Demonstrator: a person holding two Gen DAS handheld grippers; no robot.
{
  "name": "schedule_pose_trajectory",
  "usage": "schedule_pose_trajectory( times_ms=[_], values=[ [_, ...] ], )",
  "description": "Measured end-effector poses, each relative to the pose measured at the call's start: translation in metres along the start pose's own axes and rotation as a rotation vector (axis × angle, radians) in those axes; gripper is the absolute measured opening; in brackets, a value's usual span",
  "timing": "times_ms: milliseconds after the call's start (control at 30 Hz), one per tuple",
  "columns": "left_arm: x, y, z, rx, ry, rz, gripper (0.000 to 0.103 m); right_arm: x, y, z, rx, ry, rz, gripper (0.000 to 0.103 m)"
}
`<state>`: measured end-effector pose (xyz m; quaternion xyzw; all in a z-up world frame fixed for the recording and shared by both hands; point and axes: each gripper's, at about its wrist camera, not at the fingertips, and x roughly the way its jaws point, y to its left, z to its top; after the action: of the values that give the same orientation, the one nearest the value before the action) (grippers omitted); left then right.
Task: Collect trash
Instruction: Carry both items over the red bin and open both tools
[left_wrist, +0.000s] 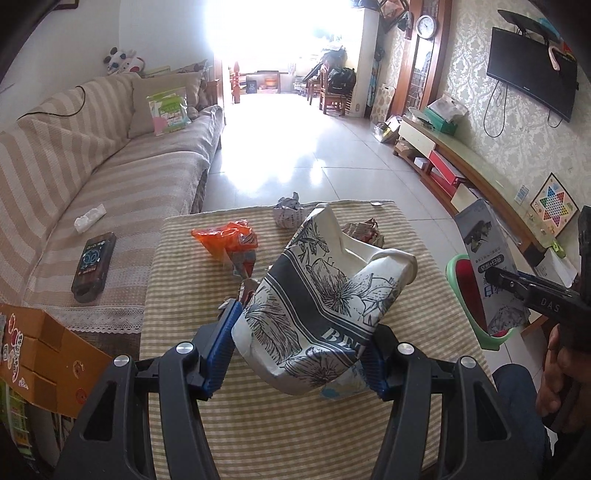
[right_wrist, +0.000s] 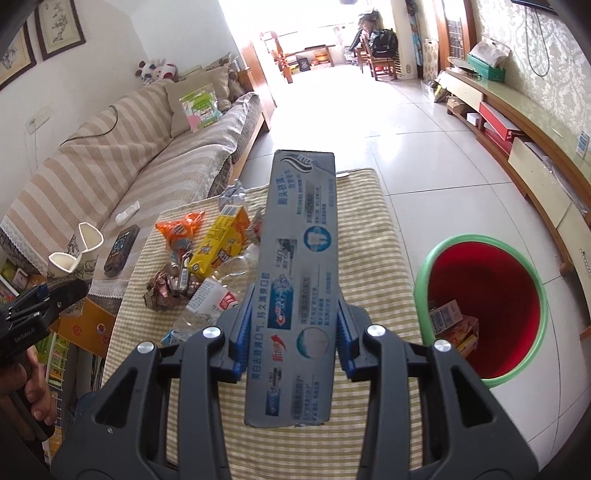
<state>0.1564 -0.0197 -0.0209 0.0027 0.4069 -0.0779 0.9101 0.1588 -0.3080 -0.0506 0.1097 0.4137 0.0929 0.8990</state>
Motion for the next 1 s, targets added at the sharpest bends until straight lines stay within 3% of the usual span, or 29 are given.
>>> schedule_pose_trajectory(
  times_ms=[267,467,700,1000],
  values=[
    [0.016,-0.051,0.02,0.057,0.007,-0.082,0.056,-0.015,-0.062,0.003,0.089,-0.045,-0.075,0.037],
    [0.035,-0.099,0.03,0.1,0.028,-0.166,0.056,-0.025,-0.137,-0.004,0.195,-0.056,-0.164,0.037],
    [0.068,-0.18,0.042,0.158,0.07,-0.295,0.056,-0.029,-0.202,-0.016,0.275,-0.042,-0.212,0.037],
    [0.111,-0.284,0.053,0.192,0.134,-0.462,0.056,-0.023,-0.241,-0.031,0.327,-0.017,-0.215,0.037]
  ],
)
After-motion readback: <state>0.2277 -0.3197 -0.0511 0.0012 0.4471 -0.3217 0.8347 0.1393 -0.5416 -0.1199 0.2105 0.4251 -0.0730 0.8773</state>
